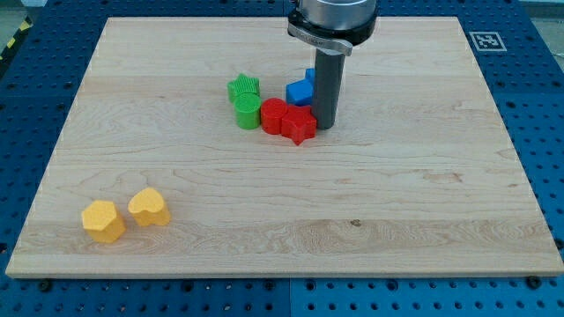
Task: Move green circle along with green start up a bit
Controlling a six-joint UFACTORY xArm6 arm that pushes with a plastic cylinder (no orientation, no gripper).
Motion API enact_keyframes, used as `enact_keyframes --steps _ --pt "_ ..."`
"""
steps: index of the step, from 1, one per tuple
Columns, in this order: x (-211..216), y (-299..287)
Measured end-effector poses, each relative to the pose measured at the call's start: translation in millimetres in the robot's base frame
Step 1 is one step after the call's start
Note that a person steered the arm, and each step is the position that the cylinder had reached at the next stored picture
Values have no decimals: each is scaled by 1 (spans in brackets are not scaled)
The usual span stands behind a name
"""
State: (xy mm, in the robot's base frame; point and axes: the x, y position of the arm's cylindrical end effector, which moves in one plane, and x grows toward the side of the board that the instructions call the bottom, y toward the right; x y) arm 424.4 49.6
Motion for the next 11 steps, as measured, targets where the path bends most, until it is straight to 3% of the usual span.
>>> enact_keyframes --steps 2,3,5,6,11 --pt "11 13" --pt "46 20" --pt "43 -86" --pt "39 -95" --pt "-80 -99"
